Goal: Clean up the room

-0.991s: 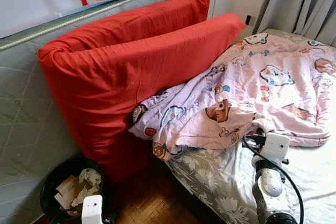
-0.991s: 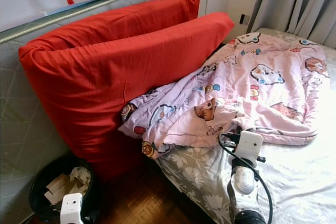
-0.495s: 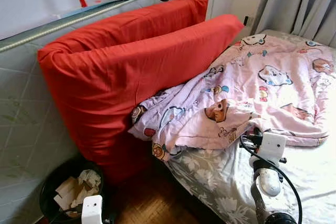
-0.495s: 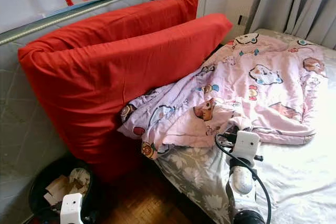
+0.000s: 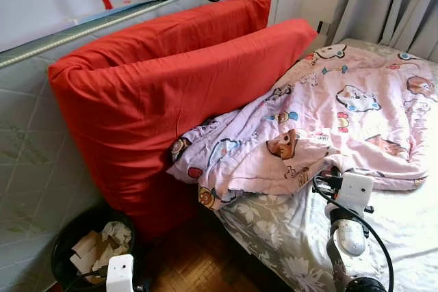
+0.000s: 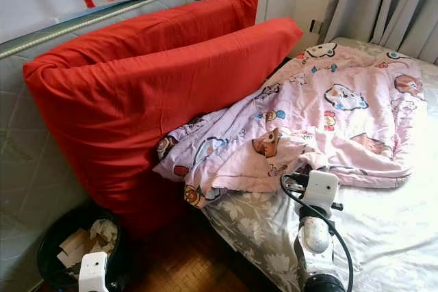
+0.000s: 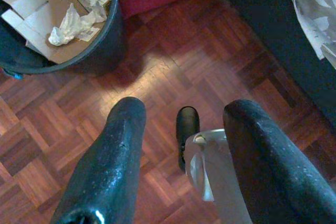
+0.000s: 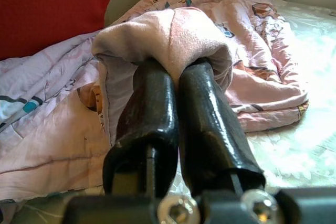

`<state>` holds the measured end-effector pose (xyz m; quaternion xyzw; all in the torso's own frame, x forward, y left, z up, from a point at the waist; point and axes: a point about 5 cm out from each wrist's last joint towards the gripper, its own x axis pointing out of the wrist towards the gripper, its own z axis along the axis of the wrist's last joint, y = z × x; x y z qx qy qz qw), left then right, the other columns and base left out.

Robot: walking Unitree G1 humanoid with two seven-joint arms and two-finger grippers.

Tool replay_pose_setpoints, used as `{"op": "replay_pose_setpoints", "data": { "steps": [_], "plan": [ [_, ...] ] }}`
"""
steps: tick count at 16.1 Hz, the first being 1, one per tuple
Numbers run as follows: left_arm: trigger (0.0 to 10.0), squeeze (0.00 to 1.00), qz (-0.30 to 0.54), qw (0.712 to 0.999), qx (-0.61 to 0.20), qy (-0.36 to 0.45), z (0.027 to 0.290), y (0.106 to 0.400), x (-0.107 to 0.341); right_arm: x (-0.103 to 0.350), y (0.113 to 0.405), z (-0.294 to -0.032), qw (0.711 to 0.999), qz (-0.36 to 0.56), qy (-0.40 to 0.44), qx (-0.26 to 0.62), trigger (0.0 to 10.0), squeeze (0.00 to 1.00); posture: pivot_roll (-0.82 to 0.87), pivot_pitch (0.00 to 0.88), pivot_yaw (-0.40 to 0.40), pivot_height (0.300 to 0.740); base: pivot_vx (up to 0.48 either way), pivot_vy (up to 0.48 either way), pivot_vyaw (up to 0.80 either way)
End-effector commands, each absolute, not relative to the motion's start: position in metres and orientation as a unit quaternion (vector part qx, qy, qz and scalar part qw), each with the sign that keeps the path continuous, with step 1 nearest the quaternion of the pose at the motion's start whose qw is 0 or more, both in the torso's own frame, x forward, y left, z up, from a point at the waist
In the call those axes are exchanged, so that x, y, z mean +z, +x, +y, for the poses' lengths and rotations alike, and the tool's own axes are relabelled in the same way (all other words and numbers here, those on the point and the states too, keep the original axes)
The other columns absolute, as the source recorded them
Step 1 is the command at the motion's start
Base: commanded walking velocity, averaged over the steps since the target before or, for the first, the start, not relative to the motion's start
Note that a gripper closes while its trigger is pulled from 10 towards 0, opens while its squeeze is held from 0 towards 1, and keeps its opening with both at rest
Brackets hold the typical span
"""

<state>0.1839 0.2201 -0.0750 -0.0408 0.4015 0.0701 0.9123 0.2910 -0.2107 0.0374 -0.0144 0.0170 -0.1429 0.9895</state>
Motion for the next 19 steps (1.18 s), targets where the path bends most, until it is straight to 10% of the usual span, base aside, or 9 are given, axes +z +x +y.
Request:
{"op": "replay_pose_setpoints", "data": {
  "steps": [1, 19],
  "plan": [
    [10.0, 0.00, 0.413, 0.907, 0.069, -0.041, 0.221, 0.178, -0.078, 0.040, 0.293, -0.208, 0.990, 0.012, -0.012, -0.141, 10.0, 0.00, 0.05, 0.048, 0.016, 0.740, 0.000, 0.000, 0.00],
    [10.0, 0.00, 0.414, 0.907, 0.067, -0.039, 0.221, 0.179, -0.078, 0.052, 0.295, -0.232, 0.980, -0.009, -0.051, -0.191, 10.0, 0.00, 0.05, 0.044, 0.018, 0.740, -0.215, 0.000, 0.00]
  ]
}}
